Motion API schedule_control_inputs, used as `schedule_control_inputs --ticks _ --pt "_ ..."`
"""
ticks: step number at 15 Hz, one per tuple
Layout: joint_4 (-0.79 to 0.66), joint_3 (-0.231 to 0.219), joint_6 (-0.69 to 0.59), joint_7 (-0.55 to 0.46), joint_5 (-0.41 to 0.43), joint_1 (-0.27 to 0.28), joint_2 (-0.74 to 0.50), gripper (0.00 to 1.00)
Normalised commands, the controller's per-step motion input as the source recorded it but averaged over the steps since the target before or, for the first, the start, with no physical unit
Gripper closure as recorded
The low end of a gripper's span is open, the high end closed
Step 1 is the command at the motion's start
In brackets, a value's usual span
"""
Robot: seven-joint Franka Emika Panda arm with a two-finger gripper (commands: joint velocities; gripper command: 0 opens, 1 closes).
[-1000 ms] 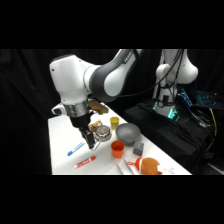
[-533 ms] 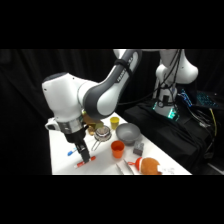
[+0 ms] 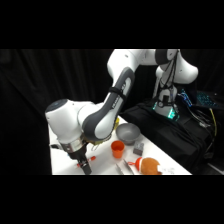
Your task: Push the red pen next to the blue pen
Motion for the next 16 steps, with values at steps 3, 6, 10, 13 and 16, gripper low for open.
schedule_control_inputs --ticks 3,6,10,13,16 --pt "0.41 0.064 0.01 0.0 0.091 -0.011 0.32 0.0" --pt "0.37 0.062 -0.01 -0.01 0.103 -0.025 0.28 0.0" --pt "0.27 0.03 -0.01 -0.02 0.075 -0.054 0.17 0.0" --pt "0.15 -0.022 -0.01 -0.07 0.043 -0.105 0.05 0.0" --pt "0.09 -0.041 -0.01 -0.11 0.032 -0.141 0.0 0.0"
